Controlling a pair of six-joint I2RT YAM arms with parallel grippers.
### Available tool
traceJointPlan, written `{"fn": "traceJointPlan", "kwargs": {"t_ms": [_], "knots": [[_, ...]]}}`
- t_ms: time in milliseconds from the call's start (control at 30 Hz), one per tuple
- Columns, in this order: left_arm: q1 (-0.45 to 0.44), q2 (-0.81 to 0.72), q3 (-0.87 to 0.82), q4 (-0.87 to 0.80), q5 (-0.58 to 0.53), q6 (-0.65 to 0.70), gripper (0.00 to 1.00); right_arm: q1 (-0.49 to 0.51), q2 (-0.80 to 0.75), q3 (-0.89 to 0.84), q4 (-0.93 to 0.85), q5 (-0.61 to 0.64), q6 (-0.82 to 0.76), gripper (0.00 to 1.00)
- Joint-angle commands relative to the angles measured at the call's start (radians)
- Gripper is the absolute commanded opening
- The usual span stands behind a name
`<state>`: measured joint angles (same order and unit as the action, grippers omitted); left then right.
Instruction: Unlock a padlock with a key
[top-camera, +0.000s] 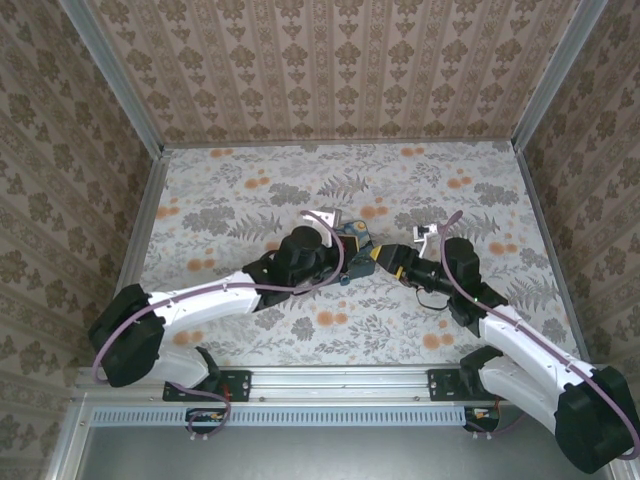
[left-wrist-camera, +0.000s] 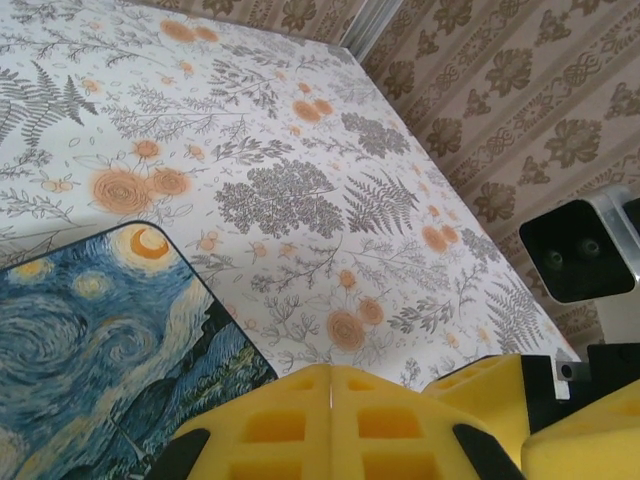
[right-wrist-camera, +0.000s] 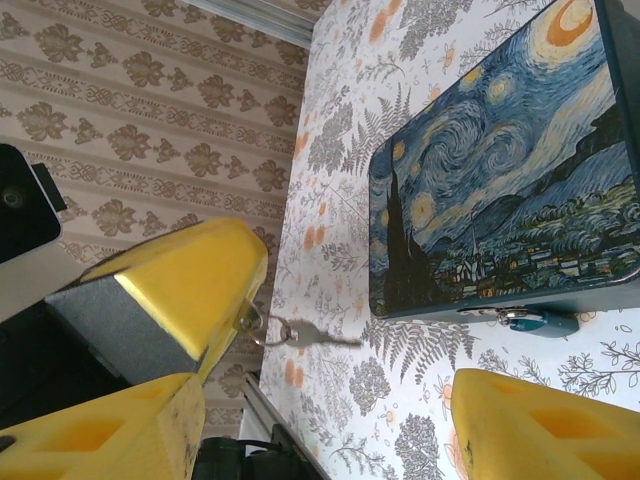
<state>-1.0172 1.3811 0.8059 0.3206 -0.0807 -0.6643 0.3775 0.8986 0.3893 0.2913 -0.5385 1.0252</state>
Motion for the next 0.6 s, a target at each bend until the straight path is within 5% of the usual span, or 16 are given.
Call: {"fn": "traceJointPlan", "kwargs": {"t_ms": [0,567], "knots": [[-0.014,-0.002,0.023,-0.037,-0.052,0.005,0.00,-0.006,-0.011,-0.006,0.052,-0.028,0.001,0.67],[0.000,-0.001,-0.105,0.348,0.095,0.030,0.00,-0.008,-0.016,-0.032,0.205,-0.062,0.000,0.63]]}}
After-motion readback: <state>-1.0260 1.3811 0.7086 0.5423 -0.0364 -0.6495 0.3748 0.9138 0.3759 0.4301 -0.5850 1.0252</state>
